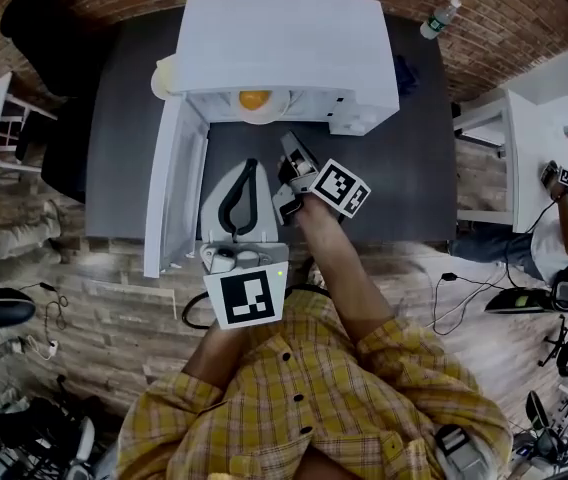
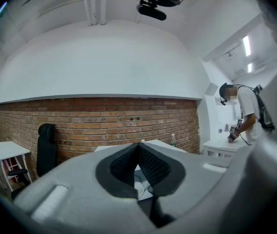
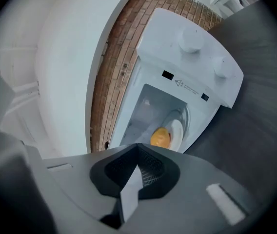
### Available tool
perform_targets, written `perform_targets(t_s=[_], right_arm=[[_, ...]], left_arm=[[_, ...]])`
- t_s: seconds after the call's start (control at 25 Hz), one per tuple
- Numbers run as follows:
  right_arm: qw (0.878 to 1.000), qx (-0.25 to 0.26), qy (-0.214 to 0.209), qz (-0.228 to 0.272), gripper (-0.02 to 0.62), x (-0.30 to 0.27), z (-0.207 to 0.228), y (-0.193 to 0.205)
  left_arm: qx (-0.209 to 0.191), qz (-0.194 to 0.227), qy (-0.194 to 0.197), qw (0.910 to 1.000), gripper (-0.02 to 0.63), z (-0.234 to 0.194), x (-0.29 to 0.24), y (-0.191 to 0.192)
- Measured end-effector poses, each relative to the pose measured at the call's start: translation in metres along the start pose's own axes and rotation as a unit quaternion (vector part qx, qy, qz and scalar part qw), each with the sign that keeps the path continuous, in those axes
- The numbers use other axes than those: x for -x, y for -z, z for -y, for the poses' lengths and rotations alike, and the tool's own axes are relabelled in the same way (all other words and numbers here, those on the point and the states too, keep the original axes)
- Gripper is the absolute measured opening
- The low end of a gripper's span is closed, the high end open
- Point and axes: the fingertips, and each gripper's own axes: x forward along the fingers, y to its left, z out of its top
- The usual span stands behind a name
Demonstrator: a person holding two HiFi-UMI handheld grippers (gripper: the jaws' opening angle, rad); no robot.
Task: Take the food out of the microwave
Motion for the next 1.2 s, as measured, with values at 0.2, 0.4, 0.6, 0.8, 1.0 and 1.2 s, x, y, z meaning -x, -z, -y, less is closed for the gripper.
perform_targets(t_s=[0.2,0.4,0.6,0.8,1.0,1.2], right_arm=[[1.000,-0.021,0.009,0.003,-0.003,-0.017,0.019,0.000],[1.000,-0.023,0.019,-0.003,0.002,-0.034,0.032,0.006],[0.997,-0.074,0.026,-0.002,0.040,-0.046,0.051,0.012],[0.986,-0.163,0.025,0.015,0.063,-0.057,0.073,0.018],[0.973,-0.229,0.027,0.033,0.085,-0.065,0.093,0.021],[0.965,-0.256,0.037,0.044,0.114,-0.072,0.109,0.021]], left_arm=[[-0.005,-0.004,0.005,1.0000,0.000,-0.002,-0.002,0.006],[-0.011,-0.008,0.006,0.9999,0.000,-0.007,-0.004,0.010],[-0.035,-0.014,0.015,0.9992,0.000,-0.009,-0.005,0.014],[-0.058,-0.021,0.025,0.9978,0.000,-0.010,-0.006,0.018],[-0.068,-0.027,0.034,0.9968,0.000,-0.008,-0.008,0.022],[-0.062,-0.030,0.033,0.9971,0.000,-0.009,-0.009,0.025]])
